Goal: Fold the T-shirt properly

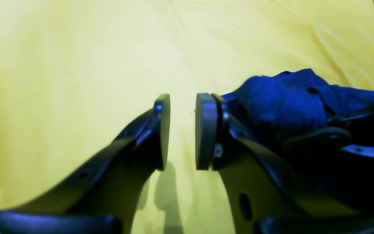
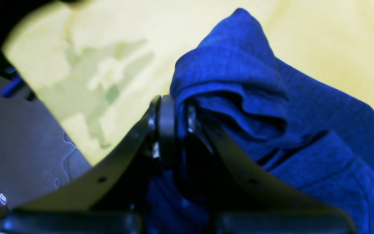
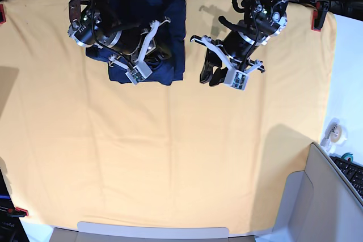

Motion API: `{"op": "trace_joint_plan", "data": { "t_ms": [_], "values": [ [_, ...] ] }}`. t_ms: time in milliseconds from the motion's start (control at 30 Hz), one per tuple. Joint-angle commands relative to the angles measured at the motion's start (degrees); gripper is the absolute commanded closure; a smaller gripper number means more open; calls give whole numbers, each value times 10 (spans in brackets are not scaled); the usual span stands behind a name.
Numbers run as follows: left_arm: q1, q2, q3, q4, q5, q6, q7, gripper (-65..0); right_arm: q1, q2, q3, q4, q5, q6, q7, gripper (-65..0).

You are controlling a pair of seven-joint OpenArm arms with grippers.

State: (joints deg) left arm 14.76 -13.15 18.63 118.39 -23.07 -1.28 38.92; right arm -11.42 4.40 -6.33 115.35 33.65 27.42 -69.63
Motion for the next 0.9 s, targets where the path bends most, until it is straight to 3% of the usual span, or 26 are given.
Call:
{"op": "trace_joint_plan", "data": {
  "t_ms": [0, 300, 367, 467, 533, 767, 867],
  "values": [
    [-3, -1, 0, 11, -1, -2, -14, -137, 6, 0, 2, 11, 12, 1, 12, -437],
    [6, -1, 2, 11, -1, -2, -12, -137, 3, 13, 1, 11, 12, 0, 12, -431],
    [8, 0, 2, 11, -1, -2, -13, -137, 3, 23, 1, 11, 12, 0, 12, -361],
    [8, 1, 3, 11, -2, -2, -13, -137, 3, 25, 1, 10, 12, 0, 12, -168],
    [8, 1, 3, 11, -2, -2, -13, -137, 3, 25, 1, 10, 12, 0, 12, -102],
    [15, 2, 3, 11, -2, -2, -12, -137, 3, 25, 1, 9, 12, 0, 12, -97],
    [17, 2, 3, 11, -2, -2, -13, -137, -2, 25, 1, 9, 12, -1, 12, -161]
  ]
}}
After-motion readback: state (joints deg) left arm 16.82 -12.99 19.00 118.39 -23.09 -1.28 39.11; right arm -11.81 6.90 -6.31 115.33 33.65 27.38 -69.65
